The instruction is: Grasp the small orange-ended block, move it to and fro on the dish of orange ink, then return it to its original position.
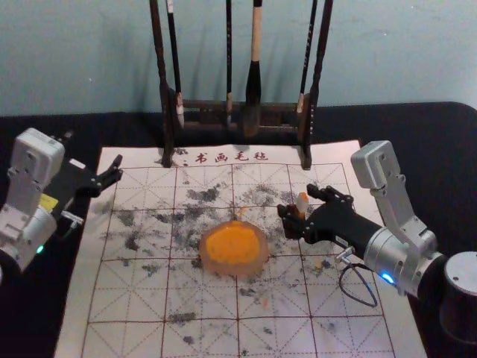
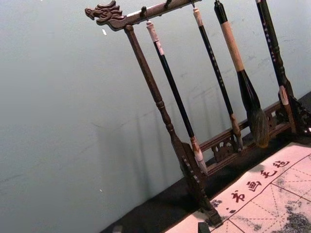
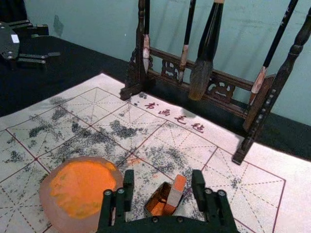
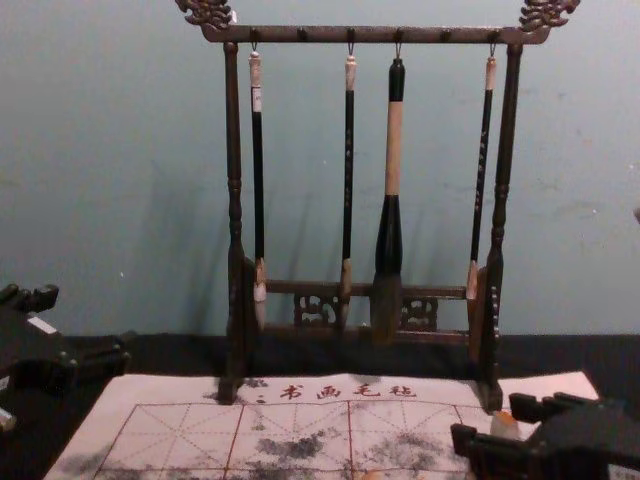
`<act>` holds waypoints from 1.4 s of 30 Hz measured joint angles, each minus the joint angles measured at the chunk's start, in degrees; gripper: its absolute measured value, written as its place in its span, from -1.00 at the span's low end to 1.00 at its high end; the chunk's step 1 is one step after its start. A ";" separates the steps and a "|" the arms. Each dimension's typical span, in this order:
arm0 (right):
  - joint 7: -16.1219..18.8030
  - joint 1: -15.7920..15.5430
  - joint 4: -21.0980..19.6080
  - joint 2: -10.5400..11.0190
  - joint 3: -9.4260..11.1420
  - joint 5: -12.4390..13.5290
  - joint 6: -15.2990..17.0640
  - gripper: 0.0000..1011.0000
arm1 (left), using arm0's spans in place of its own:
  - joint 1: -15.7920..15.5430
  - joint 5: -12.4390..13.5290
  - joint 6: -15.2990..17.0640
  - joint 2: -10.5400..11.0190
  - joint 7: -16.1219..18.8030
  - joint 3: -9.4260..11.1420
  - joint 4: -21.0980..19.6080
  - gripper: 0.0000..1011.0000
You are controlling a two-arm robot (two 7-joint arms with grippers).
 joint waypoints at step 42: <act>-15.08 -3.30 8.57 -6.04 5.76 -13.47 -15.40 0.98 | 0.00 0.00 0.00 0.00 0.00 0.00 0.00 0.98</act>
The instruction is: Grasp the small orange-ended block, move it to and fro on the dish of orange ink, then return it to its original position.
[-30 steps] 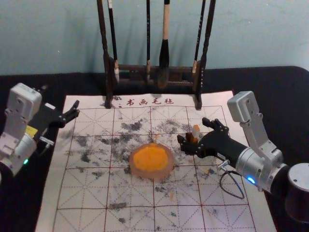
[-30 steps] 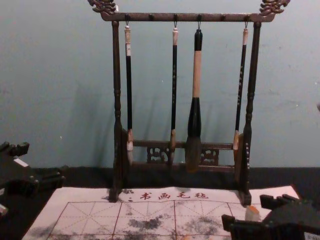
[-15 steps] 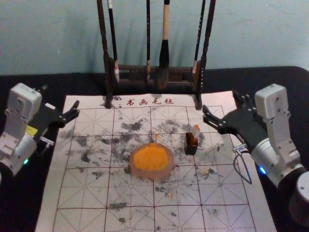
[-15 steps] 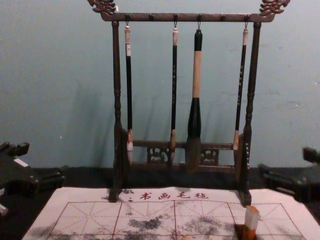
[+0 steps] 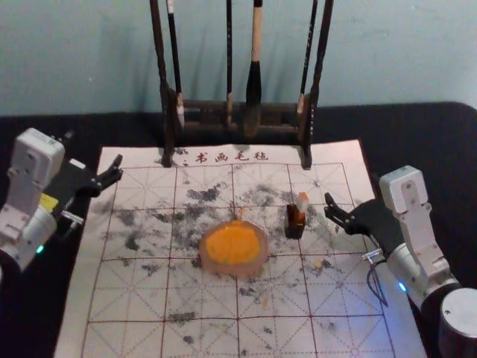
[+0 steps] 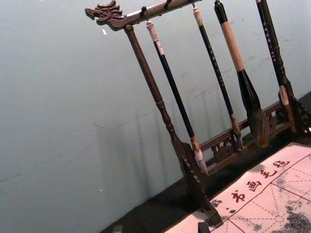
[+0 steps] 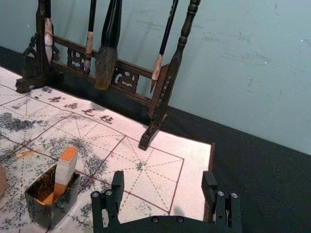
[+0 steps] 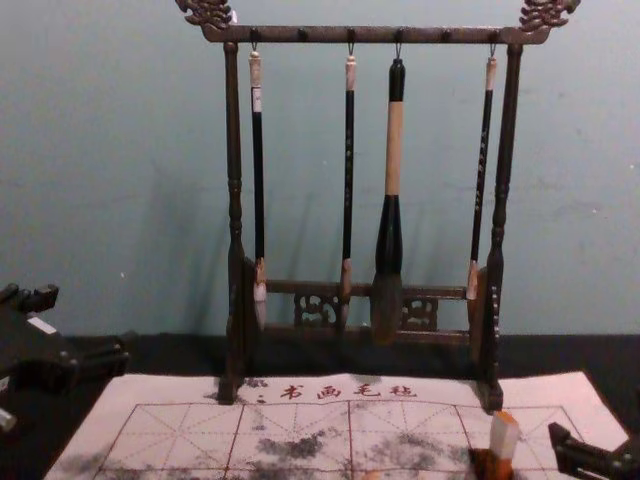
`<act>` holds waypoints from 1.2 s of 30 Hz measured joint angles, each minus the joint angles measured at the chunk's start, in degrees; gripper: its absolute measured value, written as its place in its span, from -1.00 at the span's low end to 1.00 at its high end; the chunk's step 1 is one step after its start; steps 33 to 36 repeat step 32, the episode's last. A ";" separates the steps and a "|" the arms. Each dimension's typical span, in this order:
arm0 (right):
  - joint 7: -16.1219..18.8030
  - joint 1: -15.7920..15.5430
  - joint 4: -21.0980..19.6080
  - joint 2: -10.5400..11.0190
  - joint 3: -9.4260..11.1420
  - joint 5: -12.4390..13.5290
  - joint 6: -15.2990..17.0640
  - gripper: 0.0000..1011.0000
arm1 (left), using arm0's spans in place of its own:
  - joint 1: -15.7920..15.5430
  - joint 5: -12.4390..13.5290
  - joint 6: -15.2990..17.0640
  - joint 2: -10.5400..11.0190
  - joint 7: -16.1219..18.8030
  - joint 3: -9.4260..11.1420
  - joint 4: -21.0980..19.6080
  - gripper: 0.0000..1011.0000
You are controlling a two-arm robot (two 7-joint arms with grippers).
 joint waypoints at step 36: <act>0.09 -0.04 -0.57 0.24 -0.01 0.36 -0.10 0.98 | 0.00 0.00 0.00 0.00 0.00 0.00 0.00 0.98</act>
